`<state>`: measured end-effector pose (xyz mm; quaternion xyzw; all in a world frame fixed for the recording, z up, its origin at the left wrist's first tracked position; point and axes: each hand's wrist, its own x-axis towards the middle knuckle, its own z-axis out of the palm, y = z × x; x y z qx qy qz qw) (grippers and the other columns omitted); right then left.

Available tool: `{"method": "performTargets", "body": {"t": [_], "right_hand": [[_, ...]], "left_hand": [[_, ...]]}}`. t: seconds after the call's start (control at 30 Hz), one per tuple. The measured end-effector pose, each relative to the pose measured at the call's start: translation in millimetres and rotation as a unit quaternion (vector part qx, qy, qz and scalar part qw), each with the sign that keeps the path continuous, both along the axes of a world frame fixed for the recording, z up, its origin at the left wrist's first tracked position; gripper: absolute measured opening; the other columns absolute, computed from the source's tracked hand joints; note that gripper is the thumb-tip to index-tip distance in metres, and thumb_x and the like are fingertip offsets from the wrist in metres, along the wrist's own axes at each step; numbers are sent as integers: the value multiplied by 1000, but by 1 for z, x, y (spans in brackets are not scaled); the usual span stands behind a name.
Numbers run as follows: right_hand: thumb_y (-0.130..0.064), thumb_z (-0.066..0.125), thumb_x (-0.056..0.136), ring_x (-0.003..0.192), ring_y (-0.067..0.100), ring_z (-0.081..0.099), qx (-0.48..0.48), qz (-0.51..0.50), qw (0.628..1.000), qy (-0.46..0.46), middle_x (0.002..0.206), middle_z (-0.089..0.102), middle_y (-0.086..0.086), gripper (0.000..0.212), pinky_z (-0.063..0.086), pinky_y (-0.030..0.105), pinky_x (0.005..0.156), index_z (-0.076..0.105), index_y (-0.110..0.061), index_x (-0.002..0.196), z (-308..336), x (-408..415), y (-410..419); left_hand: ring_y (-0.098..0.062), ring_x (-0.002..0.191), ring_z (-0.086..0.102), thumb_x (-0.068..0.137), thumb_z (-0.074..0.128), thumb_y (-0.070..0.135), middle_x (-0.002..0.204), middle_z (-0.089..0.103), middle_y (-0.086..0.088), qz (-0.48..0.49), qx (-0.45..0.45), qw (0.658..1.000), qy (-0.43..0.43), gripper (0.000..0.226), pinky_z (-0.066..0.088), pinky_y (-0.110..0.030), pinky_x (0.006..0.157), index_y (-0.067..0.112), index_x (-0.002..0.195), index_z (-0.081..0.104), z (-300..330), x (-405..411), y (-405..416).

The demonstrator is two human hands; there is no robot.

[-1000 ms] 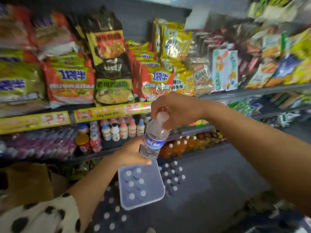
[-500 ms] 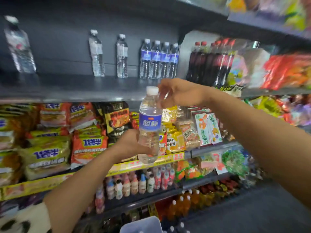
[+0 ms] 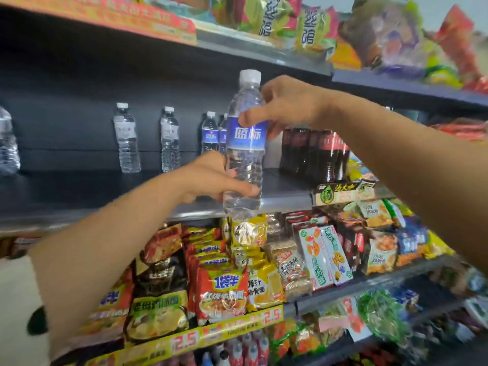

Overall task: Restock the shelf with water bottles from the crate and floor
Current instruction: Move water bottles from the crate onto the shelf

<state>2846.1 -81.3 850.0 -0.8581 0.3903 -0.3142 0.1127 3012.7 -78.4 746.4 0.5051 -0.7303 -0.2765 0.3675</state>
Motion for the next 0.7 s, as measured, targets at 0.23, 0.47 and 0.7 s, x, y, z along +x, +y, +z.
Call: {"method": "performTargets", "body": {"t": [0.23, 0.47, 0.7], "right_hand": [[-25, 76, 73, 76, 29, 72, -18, -32, 999, 6, 83, 72, 17, 31, 60, 42, 72, 66, 3, 82, 16, -18, -109], [-25, 75, 74, 81, 32, 72, 19, -50, 998, 43, 87, 72, 20, 35, 60, 41, 76, 70, 6, 89, -5, -27, -235], [-15, 75, 77, 86, 28, 72, 80, -26, 996, 32, 95, 72, 17, 35, 59, 40, 80, 64, 5, 104, -6, -32, -331]], "left_hand": [[-10, 91, 64, 61, 89, 24, 94, 64, 3, 25, 19, 999, -8, 43, 58, -38, 84, 14, 92, 60, 18, -23, -117], [-15, 97, 66, 41, 92, 42, 108, 69, -2, 46, 75, 995, -39, 83, 55, -27, 70, 12, 112, 61, -3, -36, -228], [-12, 100, 66, 69, 86, 15, 105, 71, 3, 69, 98, 993, -19, 49, 53, -30, 83, 18, 111, 60, -9, -56, -314]]}}
